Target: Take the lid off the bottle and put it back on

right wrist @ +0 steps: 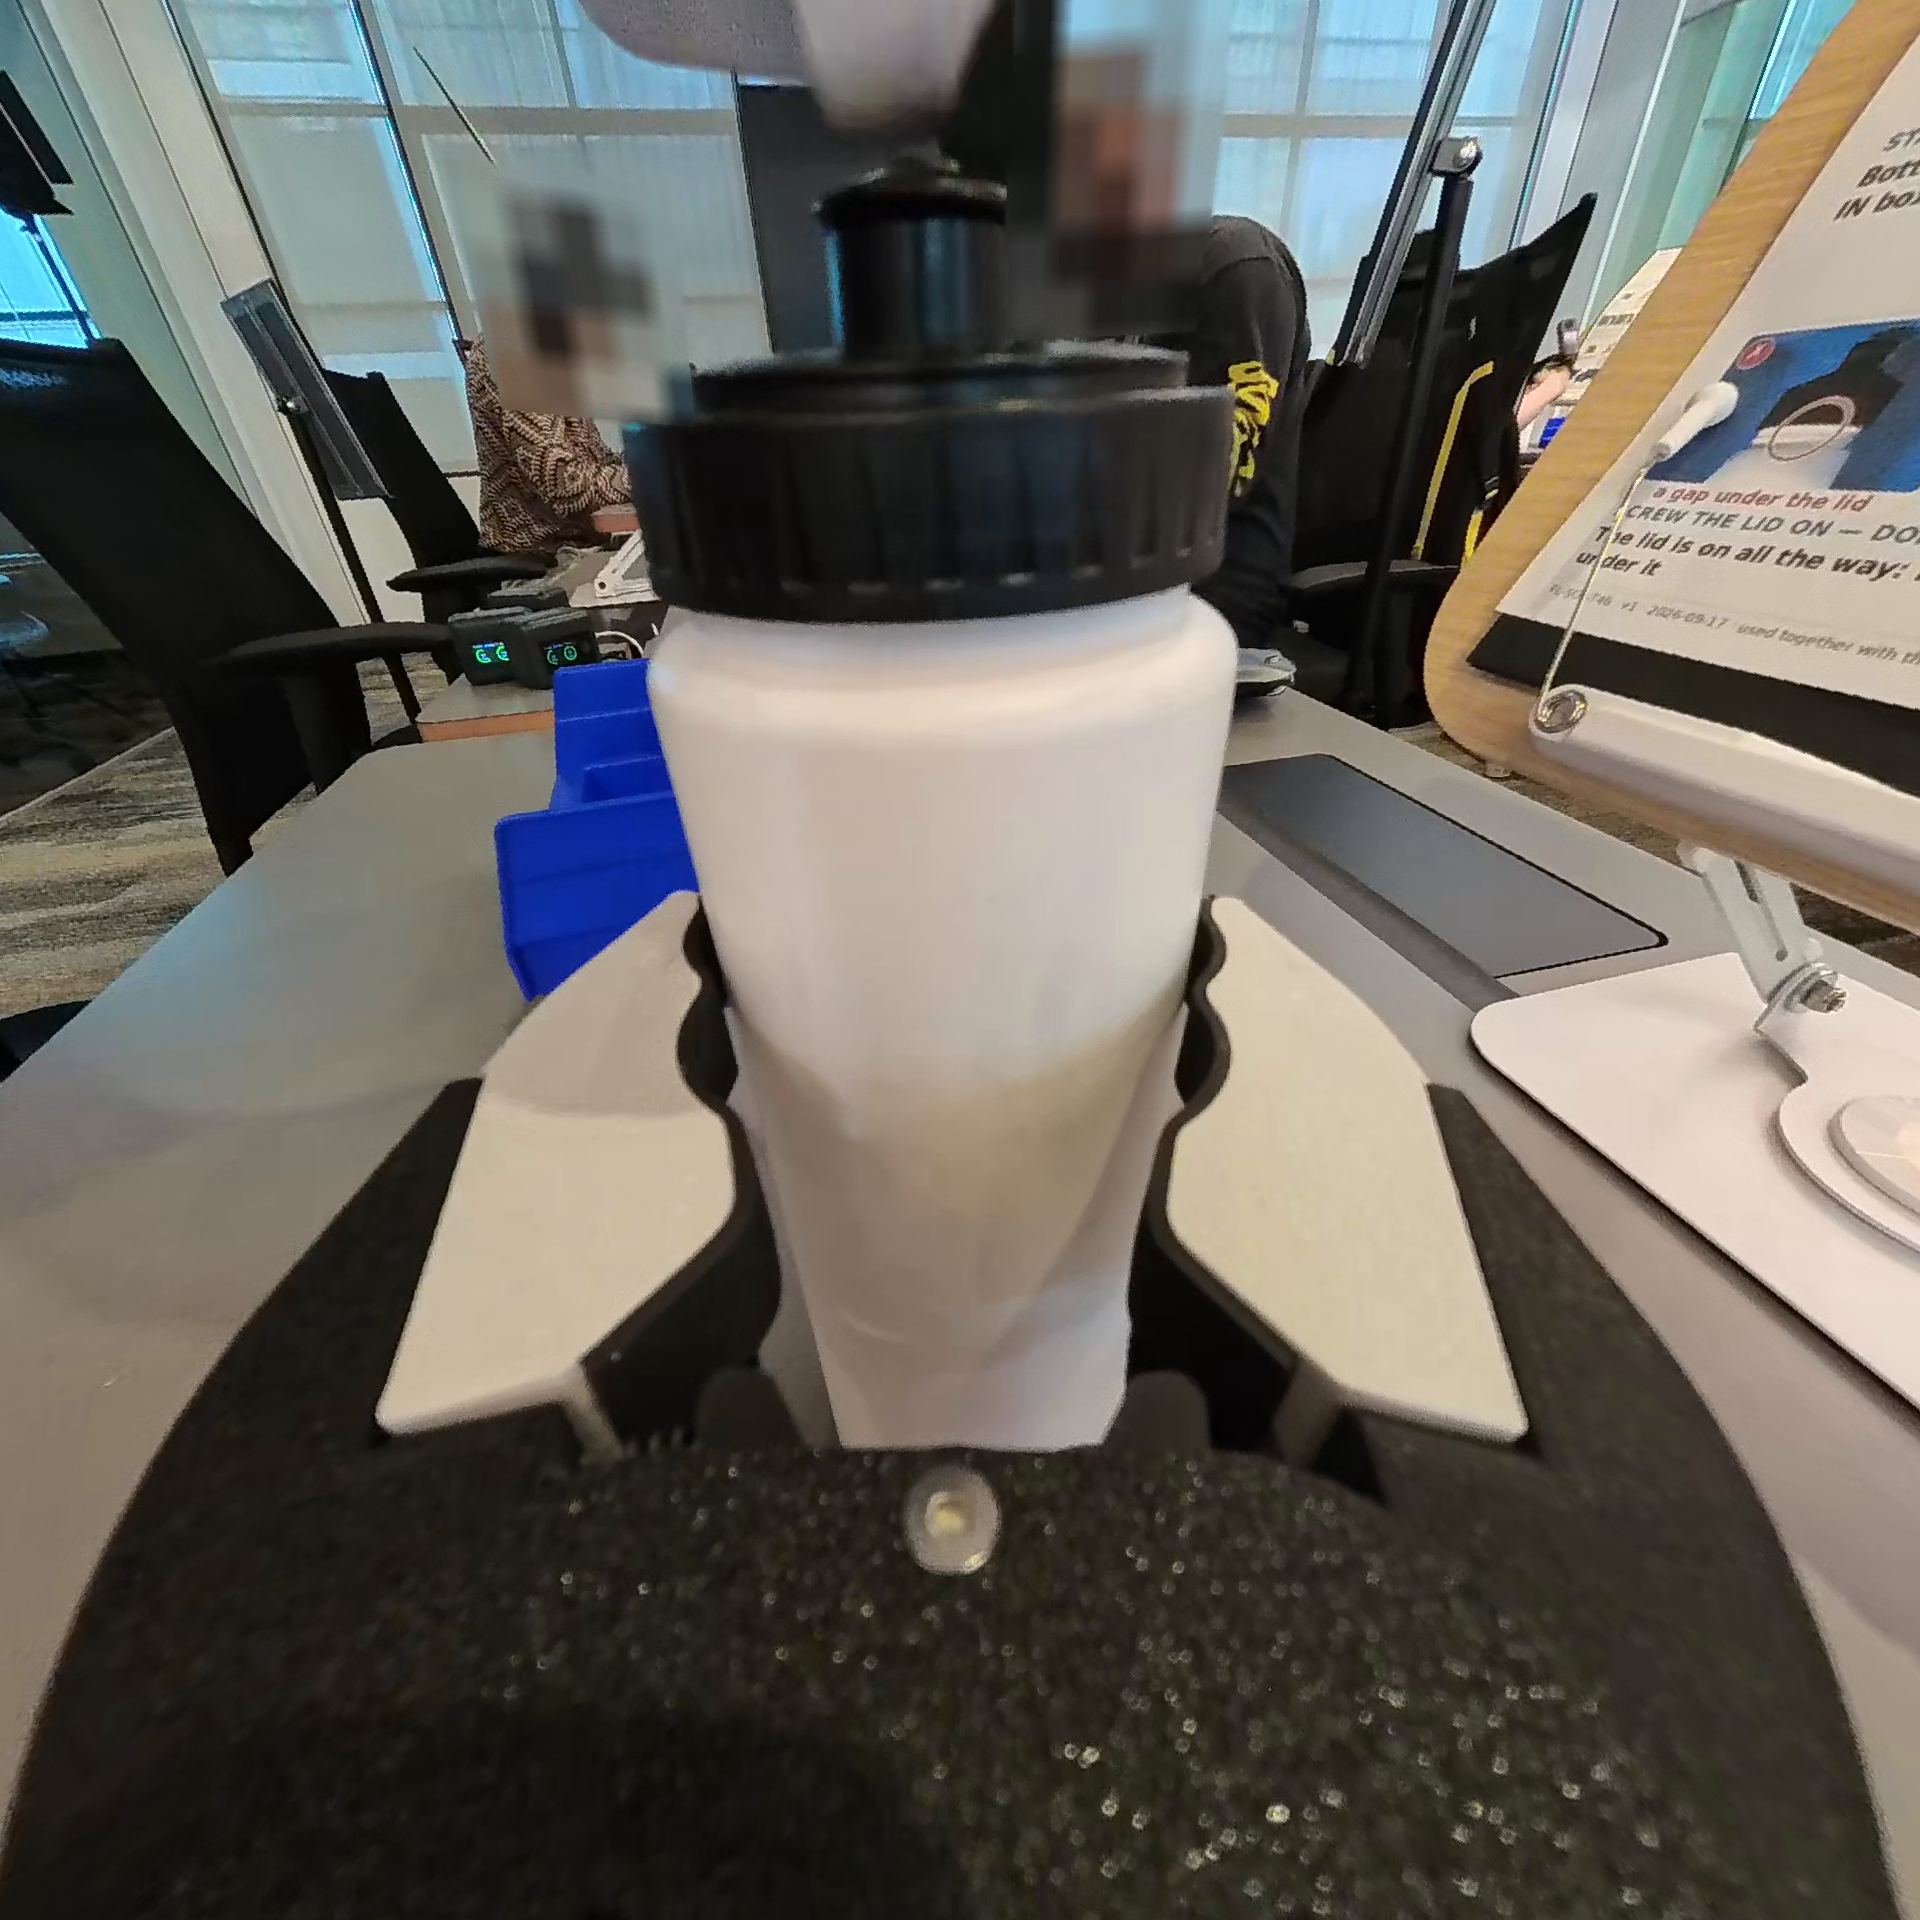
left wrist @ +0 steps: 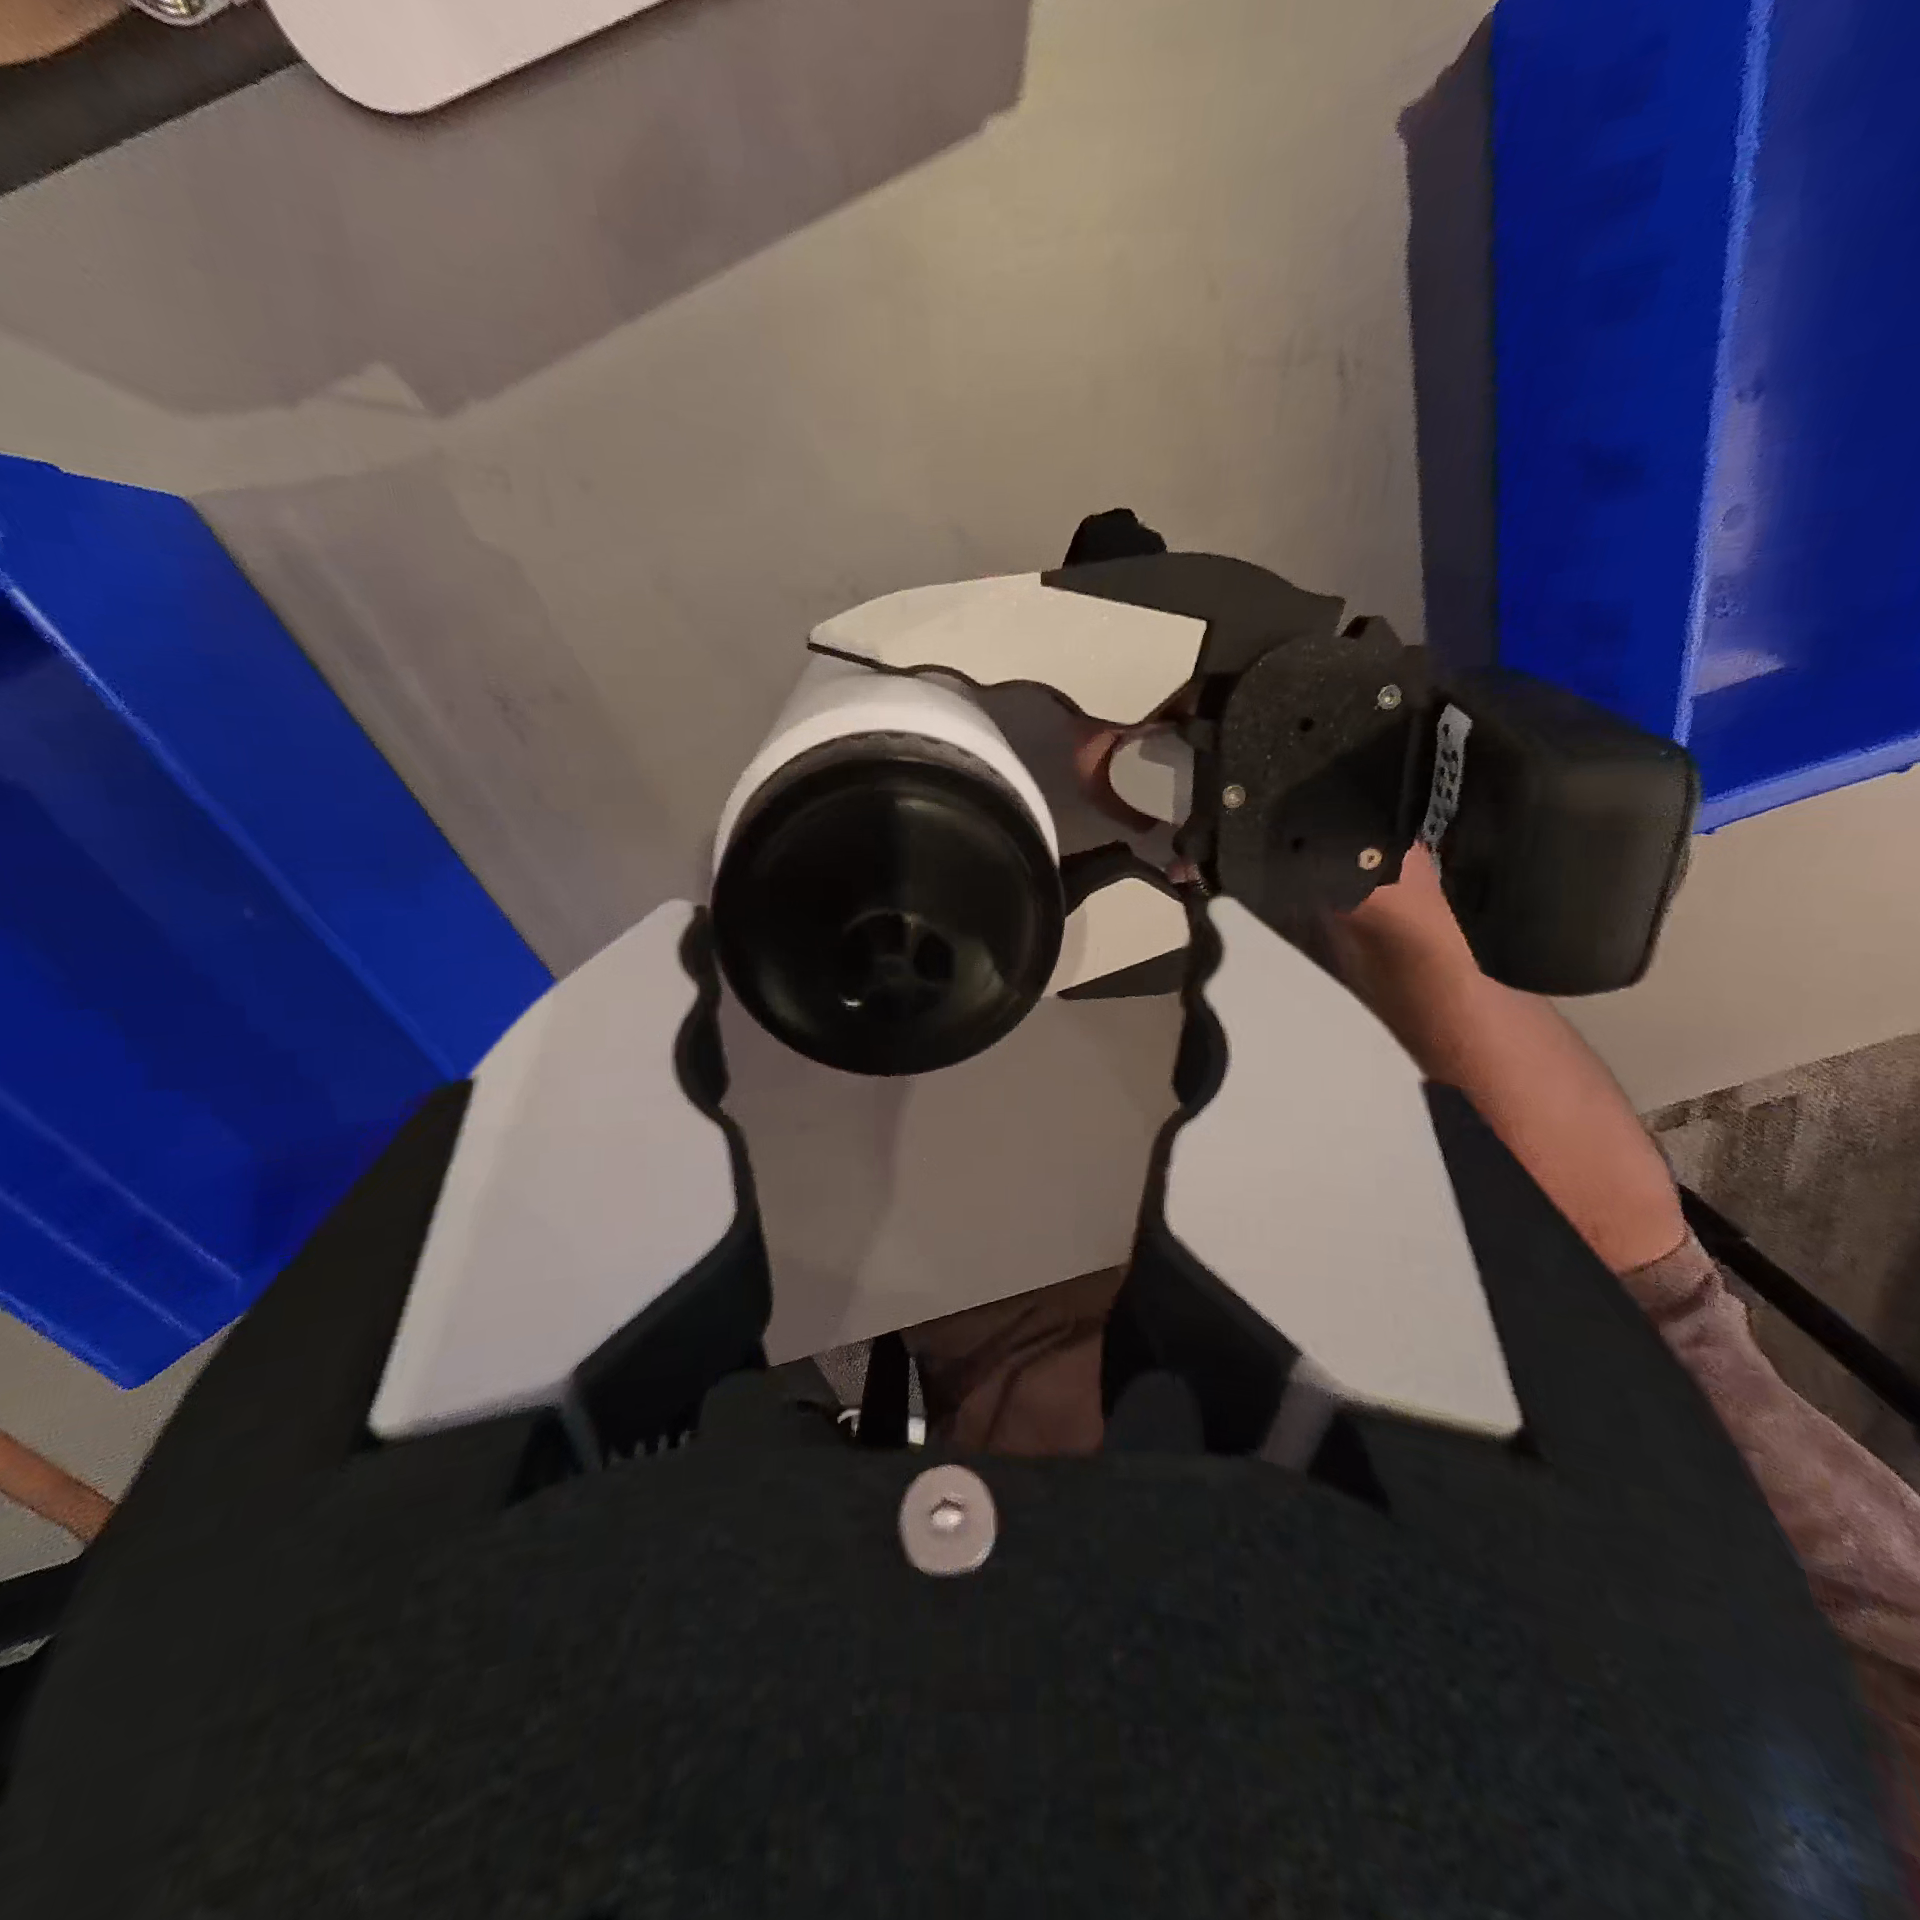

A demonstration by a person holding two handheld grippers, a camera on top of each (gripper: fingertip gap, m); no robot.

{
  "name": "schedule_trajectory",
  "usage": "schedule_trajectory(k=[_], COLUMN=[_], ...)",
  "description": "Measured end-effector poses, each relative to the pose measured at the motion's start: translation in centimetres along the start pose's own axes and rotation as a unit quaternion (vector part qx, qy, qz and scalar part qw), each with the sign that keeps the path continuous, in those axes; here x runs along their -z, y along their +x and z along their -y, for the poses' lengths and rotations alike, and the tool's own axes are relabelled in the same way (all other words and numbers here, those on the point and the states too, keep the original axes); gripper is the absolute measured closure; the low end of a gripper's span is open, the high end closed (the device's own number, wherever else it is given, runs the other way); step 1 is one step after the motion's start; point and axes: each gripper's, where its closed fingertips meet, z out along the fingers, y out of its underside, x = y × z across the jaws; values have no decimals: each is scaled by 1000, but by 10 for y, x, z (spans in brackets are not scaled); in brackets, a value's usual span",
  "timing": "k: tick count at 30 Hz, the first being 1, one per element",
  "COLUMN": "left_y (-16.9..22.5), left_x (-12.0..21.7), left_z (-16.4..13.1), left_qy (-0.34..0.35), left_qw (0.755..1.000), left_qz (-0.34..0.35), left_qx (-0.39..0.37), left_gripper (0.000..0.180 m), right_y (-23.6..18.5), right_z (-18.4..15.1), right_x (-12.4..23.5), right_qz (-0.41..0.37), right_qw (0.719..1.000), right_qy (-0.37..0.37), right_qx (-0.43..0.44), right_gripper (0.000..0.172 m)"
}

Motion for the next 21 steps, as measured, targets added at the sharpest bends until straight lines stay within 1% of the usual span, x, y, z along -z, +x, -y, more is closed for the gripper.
schedule_trajectory(k=[1, 3, 5, 9, 12, 14, 16, 17, 19, 20, 21], left_y=[-3, -10, -11, -10, -9, -9, -9, -9, -10, -10, -11], left_x=[-2, -6, -7, -6, -7, -7, -7, -7, -7, -8, -8], left_z=[0, 0, 0, -2, -4, -5, -6, -7, -8, -8, -7], left_qy=[-2, -4, -6, -28, -53, -74, -93, -97, -104, -111, -121], left_qw=[1000, 1000, 1000, 994, 976, 958, 929, 907, 853, 835, 823], left_qz=[8, 22, 14, 16, 12, 11, 15, 20, 38, 47, 53], left_qx=[1, 2, -5, -103, -211, -278, -357, -410, -509, -537, -553], left_gripper=[99, 113, 115, 115, 115, 115, 114, 114, 114, 114, 114], right_y=[0, 0, 0, -1, -1, -1, -1, -1, -2, -1, -1], right_z=[0, 0, 0, 0, 0, 0, 0, 0, 0, 0, 0], right_x=[0, 0, 0, -1, 0, 0, -1, 0, 0, -1, -1], right_qz=[0, 0, 0, 4, 5, 6, 7, 8, 8, 6, 4], right_qw=[1000, 1000, 1000, 1000, 1000, 1000, 1000, 1000, 1000, 1000, 1000], right_qy=[1, 2, 2, 2, 4, 4, 7, 10, 10, 9, 7], right_qx=[0, 0, 0, 1, 1, 1, 0, 0, 0, 0, 1], right_gripper=[87, 87, 87, 87, 87, 87, 87, 87, 87, 87, 87])
